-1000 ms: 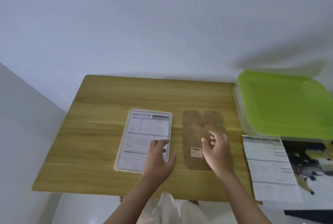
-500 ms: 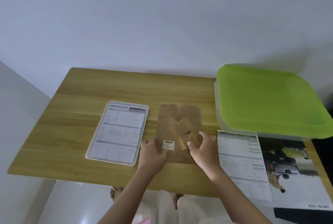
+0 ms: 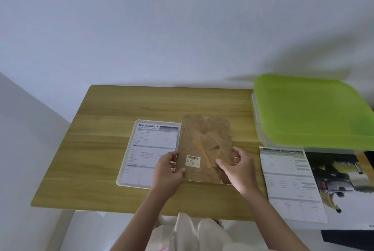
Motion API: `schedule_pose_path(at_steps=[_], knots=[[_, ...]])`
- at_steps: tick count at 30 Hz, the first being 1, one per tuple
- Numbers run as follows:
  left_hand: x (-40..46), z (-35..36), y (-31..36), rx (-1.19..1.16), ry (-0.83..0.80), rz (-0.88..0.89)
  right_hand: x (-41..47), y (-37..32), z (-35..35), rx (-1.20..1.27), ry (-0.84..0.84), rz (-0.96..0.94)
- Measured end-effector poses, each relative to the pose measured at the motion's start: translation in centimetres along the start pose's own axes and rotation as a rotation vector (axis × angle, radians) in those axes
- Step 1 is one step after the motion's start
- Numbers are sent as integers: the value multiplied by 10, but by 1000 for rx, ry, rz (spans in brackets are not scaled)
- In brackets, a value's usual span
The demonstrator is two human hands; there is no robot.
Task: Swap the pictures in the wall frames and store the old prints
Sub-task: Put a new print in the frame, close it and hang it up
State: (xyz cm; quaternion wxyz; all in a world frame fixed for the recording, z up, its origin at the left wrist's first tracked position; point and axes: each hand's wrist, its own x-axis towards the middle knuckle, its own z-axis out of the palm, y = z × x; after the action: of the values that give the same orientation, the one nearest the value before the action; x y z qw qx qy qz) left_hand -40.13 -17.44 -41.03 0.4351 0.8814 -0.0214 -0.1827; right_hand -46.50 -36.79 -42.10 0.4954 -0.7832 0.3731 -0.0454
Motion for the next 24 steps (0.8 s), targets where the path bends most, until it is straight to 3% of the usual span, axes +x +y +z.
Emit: schedule_pose_path(at_steps=[12, 24], knots=[[19, -121, -68, -57, -38, -63, -45, -65, 109, 2, -37, -29], [44, -150, -102, 16, -174, -45, -63, -69, 154, -67, 41, 62]])
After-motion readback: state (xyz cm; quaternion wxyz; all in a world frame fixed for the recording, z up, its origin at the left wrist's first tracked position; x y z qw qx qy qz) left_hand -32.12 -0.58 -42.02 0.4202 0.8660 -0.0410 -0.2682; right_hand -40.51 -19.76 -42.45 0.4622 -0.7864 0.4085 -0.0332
